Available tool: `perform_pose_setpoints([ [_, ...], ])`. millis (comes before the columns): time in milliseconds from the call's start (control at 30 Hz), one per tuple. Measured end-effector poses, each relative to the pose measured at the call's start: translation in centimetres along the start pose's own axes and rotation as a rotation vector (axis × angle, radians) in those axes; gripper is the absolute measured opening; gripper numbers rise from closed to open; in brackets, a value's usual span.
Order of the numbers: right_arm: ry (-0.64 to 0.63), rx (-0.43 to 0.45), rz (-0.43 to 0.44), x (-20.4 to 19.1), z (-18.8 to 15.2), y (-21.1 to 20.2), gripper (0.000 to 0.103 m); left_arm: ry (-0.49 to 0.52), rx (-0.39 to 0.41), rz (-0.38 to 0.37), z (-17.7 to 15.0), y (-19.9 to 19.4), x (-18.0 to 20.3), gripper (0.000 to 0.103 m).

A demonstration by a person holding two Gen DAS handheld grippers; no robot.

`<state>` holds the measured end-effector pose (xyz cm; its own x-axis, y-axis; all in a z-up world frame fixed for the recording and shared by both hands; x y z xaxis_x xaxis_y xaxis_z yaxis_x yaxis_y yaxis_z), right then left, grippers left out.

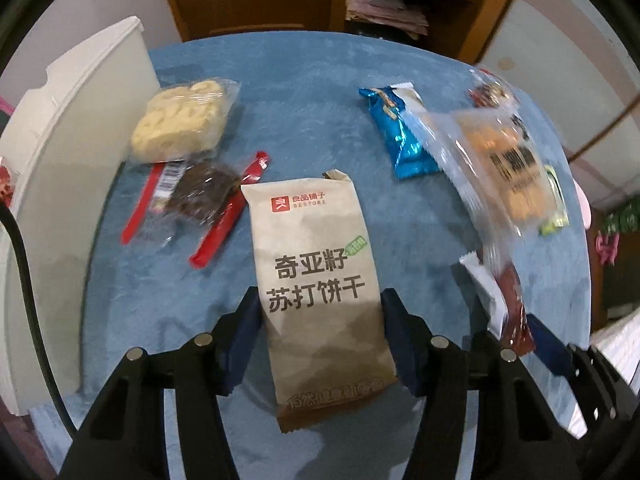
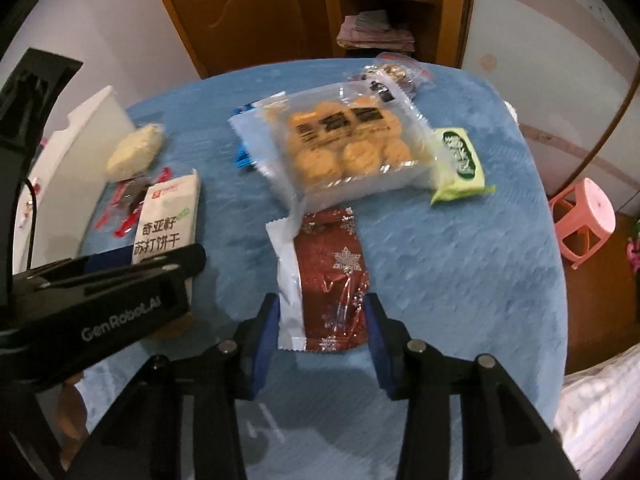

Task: Organize snacks
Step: 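Grasp the beige cracker pack with the left gripper while the right grasps the red-brown candy pack, then carry the beige pack and red-brown pack into the white tray and release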

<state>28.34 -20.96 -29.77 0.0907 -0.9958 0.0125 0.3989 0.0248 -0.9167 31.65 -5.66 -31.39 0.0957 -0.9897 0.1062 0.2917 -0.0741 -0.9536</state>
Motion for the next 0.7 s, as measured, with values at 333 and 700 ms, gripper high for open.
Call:
perform_pose_setpoints([
  [333, 0.116, 0.121, 0.132, -2.1, -3.3, -6.4, 0.04, 0.111, 0.125, -0.099, -5.3, -9.1, -3.1, 0.058],
  [700, 0.092, 0.27, 0.199, -7.9, -4.3, -14.5, 0.039, 0.147, 0.339, -0.041, -8.9, -18.4, -10.8, 0.058],
])
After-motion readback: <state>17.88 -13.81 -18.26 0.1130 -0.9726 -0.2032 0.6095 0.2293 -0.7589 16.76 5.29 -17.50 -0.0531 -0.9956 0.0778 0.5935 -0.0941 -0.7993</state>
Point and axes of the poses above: each gripper's, at about its wrist camera, not at the fingertips, and y roughly the way its jaws point, x to its right, z to its top, the point moved 6 cm from there along y, roughly the way its jaws point, and after that the axes turned 3 degrees about -z, right-handed, at the moved point
